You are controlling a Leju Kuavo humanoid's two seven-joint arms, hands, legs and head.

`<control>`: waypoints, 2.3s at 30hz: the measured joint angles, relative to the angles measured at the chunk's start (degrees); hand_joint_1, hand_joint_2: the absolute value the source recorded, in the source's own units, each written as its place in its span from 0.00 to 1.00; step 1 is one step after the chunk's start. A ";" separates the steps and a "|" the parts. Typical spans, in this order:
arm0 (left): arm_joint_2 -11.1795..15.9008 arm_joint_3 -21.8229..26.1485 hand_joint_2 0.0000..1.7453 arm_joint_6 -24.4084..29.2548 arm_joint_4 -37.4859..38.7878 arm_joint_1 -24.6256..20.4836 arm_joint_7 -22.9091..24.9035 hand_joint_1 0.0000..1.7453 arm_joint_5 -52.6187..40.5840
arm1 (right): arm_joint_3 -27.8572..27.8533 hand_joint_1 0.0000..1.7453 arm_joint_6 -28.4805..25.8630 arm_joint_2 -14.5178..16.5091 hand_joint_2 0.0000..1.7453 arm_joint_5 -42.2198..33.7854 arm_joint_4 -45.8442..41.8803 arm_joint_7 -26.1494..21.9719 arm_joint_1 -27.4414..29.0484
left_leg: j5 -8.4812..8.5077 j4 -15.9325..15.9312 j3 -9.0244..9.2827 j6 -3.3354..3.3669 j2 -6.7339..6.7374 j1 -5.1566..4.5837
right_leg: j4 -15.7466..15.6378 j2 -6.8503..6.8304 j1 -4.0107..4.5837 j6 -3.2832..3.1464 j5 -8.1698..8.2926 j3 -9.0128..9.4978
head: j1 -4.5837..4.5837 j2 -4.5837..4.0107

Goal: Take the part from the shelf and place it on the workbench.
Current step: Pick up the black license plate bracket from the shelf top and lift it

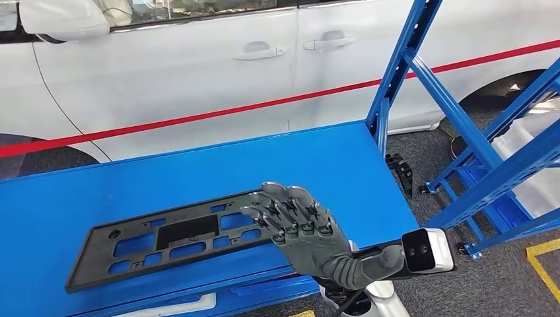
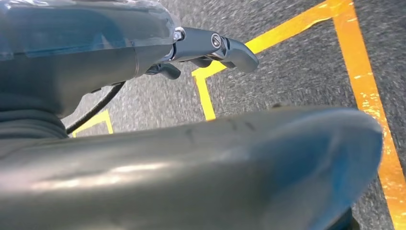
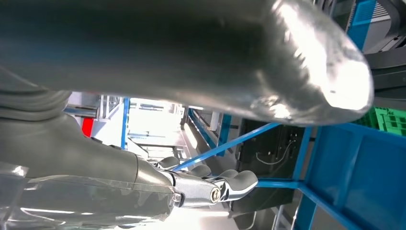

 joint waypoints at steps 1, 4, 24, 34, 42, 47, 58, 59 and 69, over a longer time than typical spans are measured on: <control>-0.01 0.00 0.00 0.00 0.00 0.02 0.03 0.00 -0.01 | 0.00 0.00 0.00 -0.03 0.00 0.03 0.00 -0.04 0.07 | -0.21 0.02 0.28 -0.14 -0.53 0.04 | -2.49 0.12 -0.20 0.08 2.30 0.70 | 0.00 0.00; -0.02 0.00 0.00 0.00 0.00 -0.19 0.06 0.00 -0.04 | -0.01 0.00 -0.01 -0.08 0.00 0.04 0.02 -0.27 0.13 | -0.85 0.14 0.74 -0.92 -2.09 0.11 | -12.63 2.67 -0.56 -0.07 7.54 4.72 | -0.02 0.00; -0.20 0.01 0.00 0.26 0.00 0.06 0.73 0.00 -0.37 | -0.03 0.00 -0.39 -0.09 0.00 1.22 1.06 -0.54 0.89 | 0.61 0.52 -1.63 -0.80 4.25 -0.49 | -14.65 -5.68 1.14 -1.66 3.72 9.17 | -0.23 0.00; -0.29 0.02 0.00 1.07 0.01 -0.04 0.84 0.00 -0.32 | -0.09 0.00 -0.44 -0.17 0.00 1.13 2.84 -0.49 1.39 | 0.30 0.81 -1.22 -0.94 -2.44 0.32 | -9.71 2.17 -1.10 0.16 4.74 4.75 | -0.08 0.00; 0.33 0.02 0.00 1.81 0.00 0.35 1.33 0.00 -0.38 | -1.72 0.00 -2.11 0.22 0.00 2.14 5.36 -1.26 2.69 | -3.60 7.39 -4.66 -3.40 0.41 0.52 | -14.24 1.94 -0.83 -2.32 5.73 6.95 | -0.38 0.00; 0.96 0.05 0.00 2.07 0.00 0.35 -0.27 0.00 0.09 | -3.19 0.00 -9.31 0.23 0.00 8.95 6.52 -1.88 3.93 | -4.54 14.13 -7.89 -3.19 1.80 0.47 | -14.19 0.05 0.05 -2.93 5.32 7.36 | -0.42 0.00; 2.39 0.07 0.00 1.66 0.01 0.09 -1.37 0.00 -0.55 | -7.26 0.00 -29.20 0.21 1.00 21.67 5.39 1.24 8.44 | 0.63 -0.39 -0.64 -0.50 2.04 0.29 | -5.69 -0.20 0.29 -0.57 0.05 3.67 | -0.25 0.00; 2.34 0.07 0.00 1.58 0.01 0.10 -1.03 0.00 -0.64 | -7.52 0.00 -30.08 0.12 1.00 21.67 5.32 1.60 9.00 | 0.60 -0.37 -0.65 -0.44 2.04 0.28 | -2.09 -0.20 0.18 -0.40 -1.36 1.82 | -0.23 0.00; 1.93 0.07 0.00 1.01 0.00 0.24 -0.72 0.00 -0.97 | -8.00 0.00 -33.20 -0.95 1.00 22.47 4.82 2.22 11.00 | -0.35 0.46 -0.54 -2.75 1.82 0.25 | -13.91 0.00 -0.15 -1.59 5.75 6.60 | -0.31 0.00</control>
